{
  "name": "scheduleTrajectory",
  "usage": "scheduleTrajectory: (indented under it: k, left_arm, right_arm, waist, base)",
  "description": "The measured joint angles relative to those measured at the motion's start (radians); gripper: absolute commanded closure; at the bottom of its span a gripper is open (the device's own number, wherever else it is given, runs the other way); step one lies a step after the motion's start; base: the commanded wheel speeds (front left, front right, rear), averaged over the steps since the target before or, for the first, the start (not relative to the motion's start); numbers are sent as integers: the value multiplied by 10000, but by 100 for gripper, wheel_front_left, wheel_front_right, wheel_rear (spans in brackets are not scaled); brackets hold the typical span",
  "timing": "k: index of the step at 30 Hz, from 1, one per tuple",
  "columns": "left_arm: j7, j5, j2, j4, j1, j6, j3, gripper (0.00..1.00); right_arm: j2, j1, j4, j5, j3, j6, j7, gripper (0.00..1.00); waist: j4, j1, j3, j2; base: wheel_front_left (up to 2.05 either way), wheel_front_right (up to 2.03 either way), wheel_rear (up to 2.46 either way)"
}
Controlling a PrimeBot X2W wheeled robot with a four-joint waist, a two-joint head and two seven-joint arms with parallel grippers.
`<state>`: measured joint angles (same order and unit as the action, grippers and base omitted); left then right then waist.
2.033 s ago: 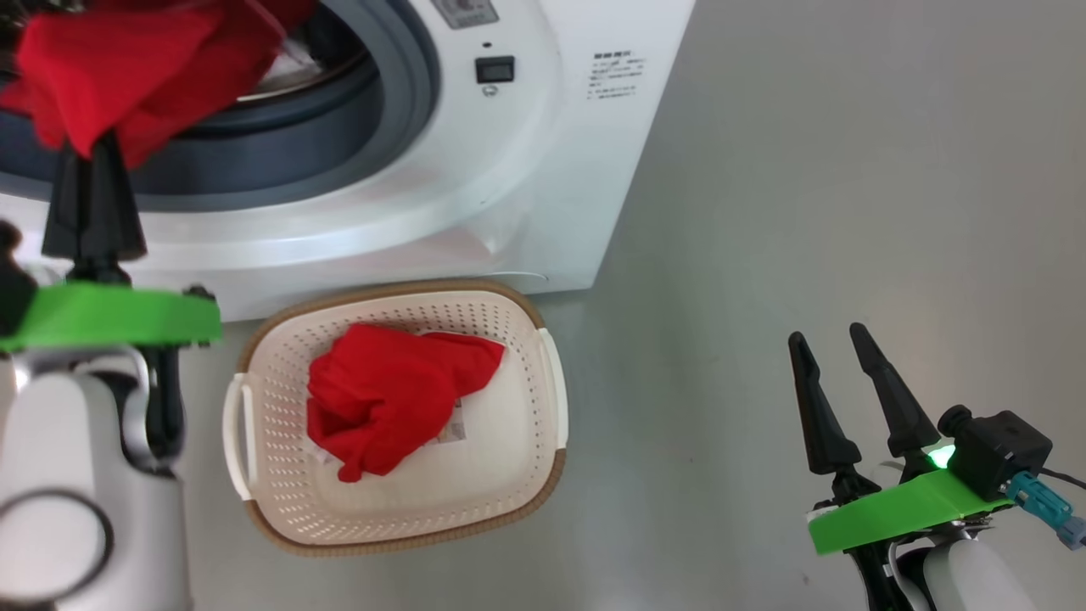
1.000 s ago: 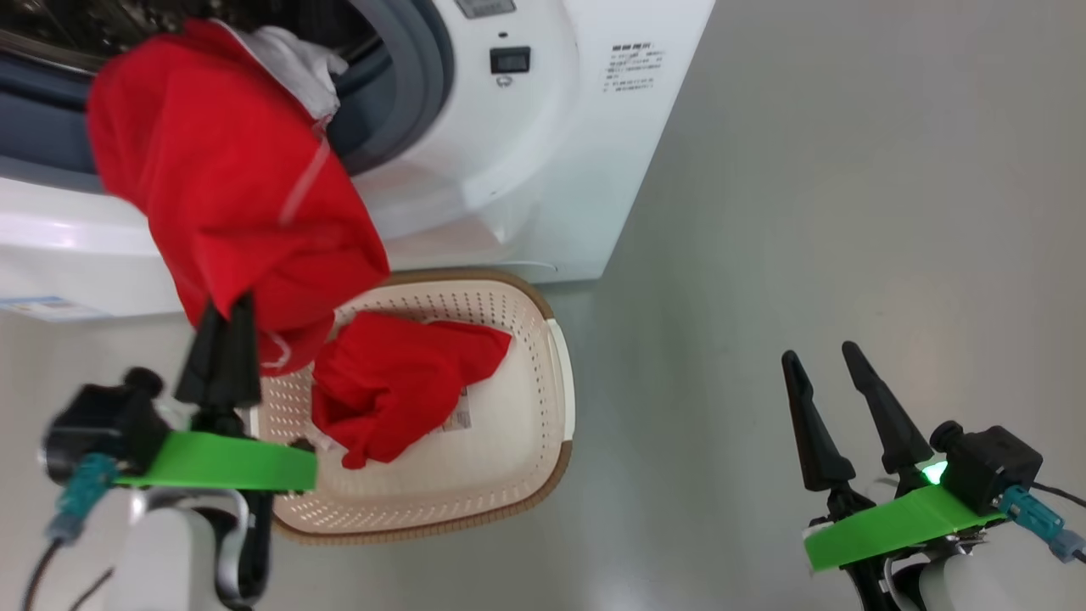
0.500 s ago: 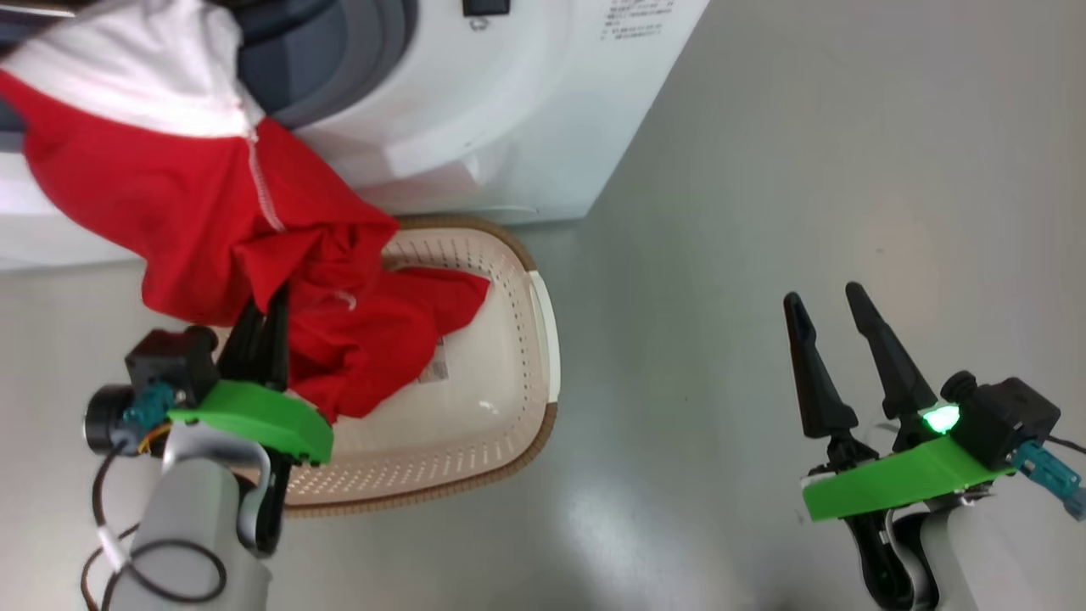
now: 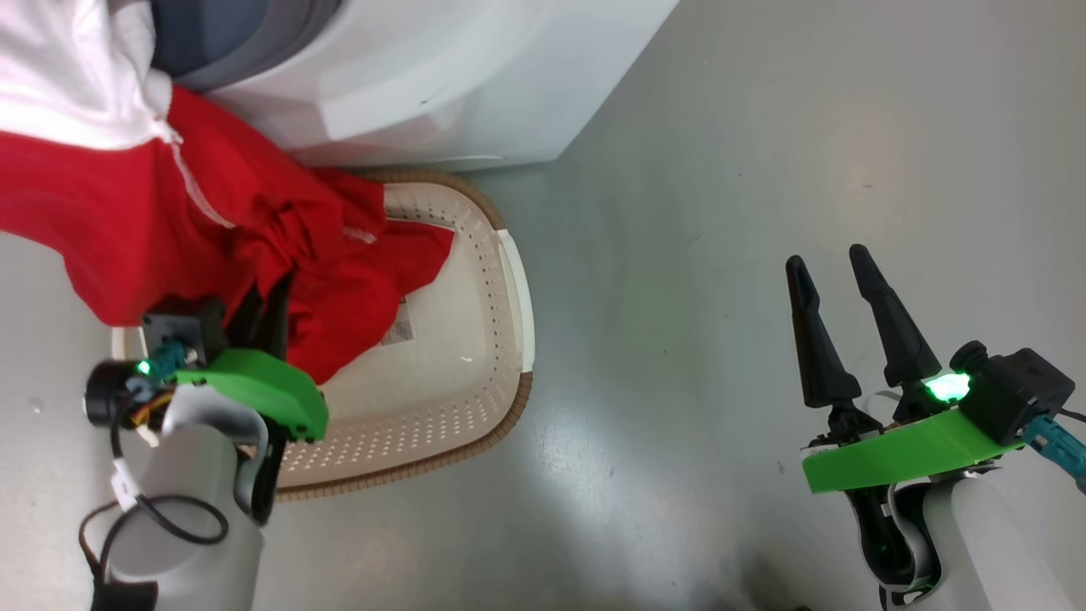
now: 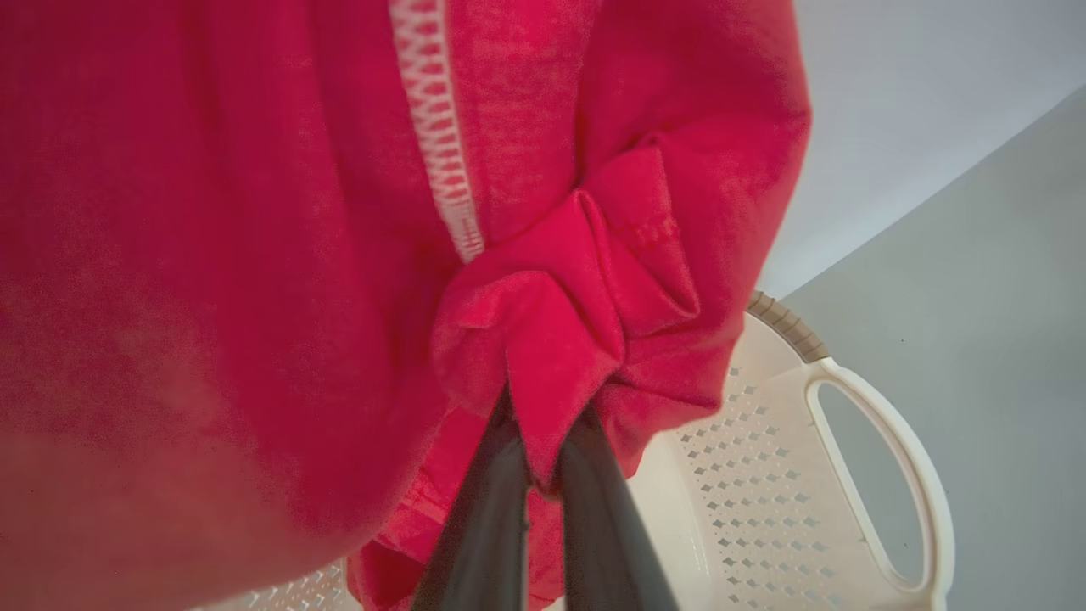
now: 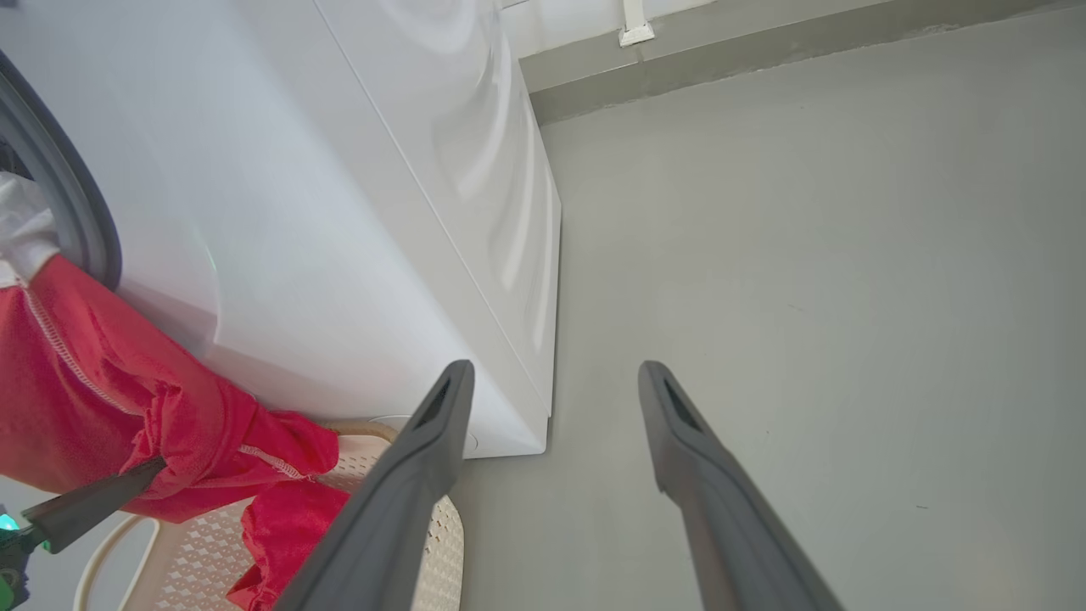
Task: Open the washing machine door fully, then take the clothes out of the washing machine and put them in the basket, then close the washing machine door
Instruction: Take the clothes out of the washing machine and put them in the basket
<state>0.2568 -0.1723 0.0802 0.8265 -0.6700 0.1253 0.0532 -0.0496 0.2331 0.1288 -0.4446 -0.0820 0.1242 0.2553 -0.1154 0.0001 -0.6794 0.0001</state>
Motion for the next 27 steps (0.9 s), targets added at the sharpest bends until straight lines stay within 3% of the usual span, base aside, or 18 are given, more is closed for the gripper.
scheduleTrajectory:
  k: [1,2,3,4,6,17,27]
  left_arm:
    - [0,-2,2,31,-94,0,-27,70]
    - [0,-2,2,35,-166,0,-59,58]
    - [0,-2,2,44,-231,0,-90,52]
    - [0,-2,4,50,-291,0,-111,23]
    - [0,-2,8,52,-325,0,-128,0]
    - [0,-50,-61,-221,-227,0,-221,0]
    - [0,-230,-314,-1710,941,0,-221,0]
  right_arm:
    - [0,3,-4,0,8,0,0,0]
    - [0,8,-8,0,13,0,0,0]
    - [0,17,-10,0,17,0,0,0]
    - [0,26,-10,0,21,0,0,0]
    - [0,27,-8,0,21,0,0,0]
    - [0,24,69,6,42,0,0,0]
    - [-2,-92,234,81,79,0,0,0]
  waist:
    - [-18,0,-57,0]
    - [-32,-1,-105,0]
    - [-42,0,-148,0]
    - [-48,0,-180,0]
    - [-53,-1,-195,0]
    - [100,0,229,0]
    - [460,-1,953,0]
  base:
    - [0,0,0]
    - [0,0,0]
    - [0,0,0]
    - [0,0,0]
    - [0,0,0]
    - [0,0,0]
    - [0,0,0]
